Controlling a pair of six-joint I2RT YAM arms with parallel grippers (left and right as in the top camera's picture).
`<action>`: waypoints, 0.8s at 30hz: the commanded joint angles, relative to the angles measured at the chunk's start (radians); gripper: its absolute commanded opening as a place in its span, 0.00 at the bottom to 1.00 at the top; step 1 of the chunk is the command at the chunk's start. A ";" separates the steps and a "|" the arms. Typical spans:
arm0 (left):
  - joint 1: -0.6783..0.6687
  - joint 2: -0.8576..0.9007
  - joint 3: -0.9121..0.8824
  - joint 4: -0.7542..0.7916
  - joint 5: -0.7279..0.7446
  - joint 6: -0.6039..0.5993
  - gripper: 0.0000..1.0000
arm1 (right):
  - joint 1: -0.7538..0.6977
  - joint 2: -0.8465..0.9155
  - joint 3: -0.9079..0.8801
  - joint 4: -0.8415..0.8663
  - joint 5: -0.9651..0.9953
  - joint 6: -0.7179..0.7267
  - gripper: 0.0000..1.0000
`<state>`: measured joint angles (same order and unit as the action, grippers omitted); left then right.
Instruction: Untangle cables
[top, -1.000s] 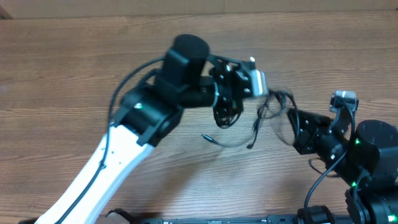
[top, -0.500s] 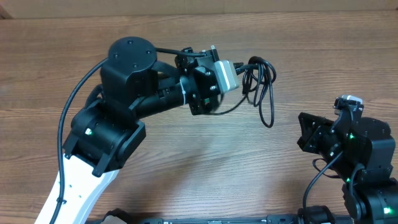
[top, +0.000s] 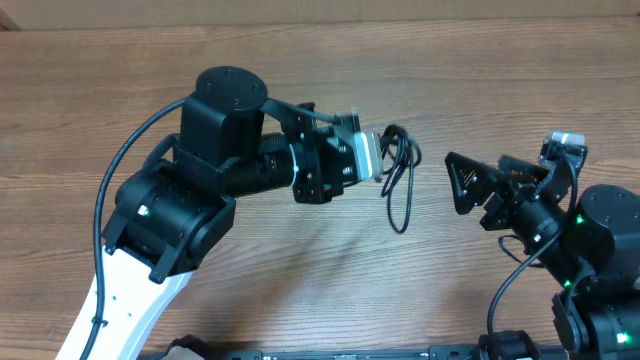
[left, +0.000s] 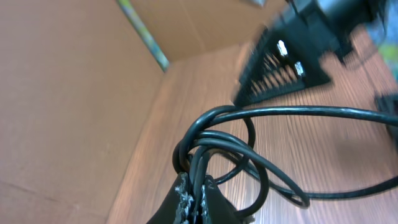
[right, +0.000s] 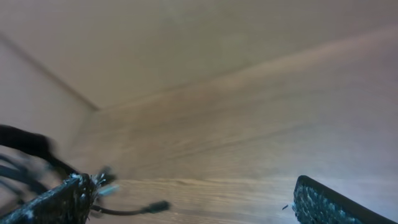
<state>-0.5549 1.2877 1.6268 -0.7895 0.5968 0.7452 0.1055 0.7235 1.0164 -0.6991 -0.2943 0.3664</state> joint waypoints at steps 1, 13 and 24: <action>-0.002 0.007 0.016 -0.032 0.002 0.198 0.04 | -0.003 -0.008 -0.001 0.053 -0.113 -0.035 1.00; -0.064 0.039 0.016 -0.075 0.031 0.483 0.04 | -0.003 -0.008 -0.001 0.249 -0.415 -0.036 0.87; -0.076 0.053 0.016 -0.032 0.040 0.489 0.04 | -0.003 -0.008 -0.001 0.162 -0.538 -0.202 0.58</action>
<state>-0.6270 1.3380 1.6268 -0.8379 0.6090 1.2079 0.1051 0.7223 1.0161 -0.5209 -0.7895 0.2279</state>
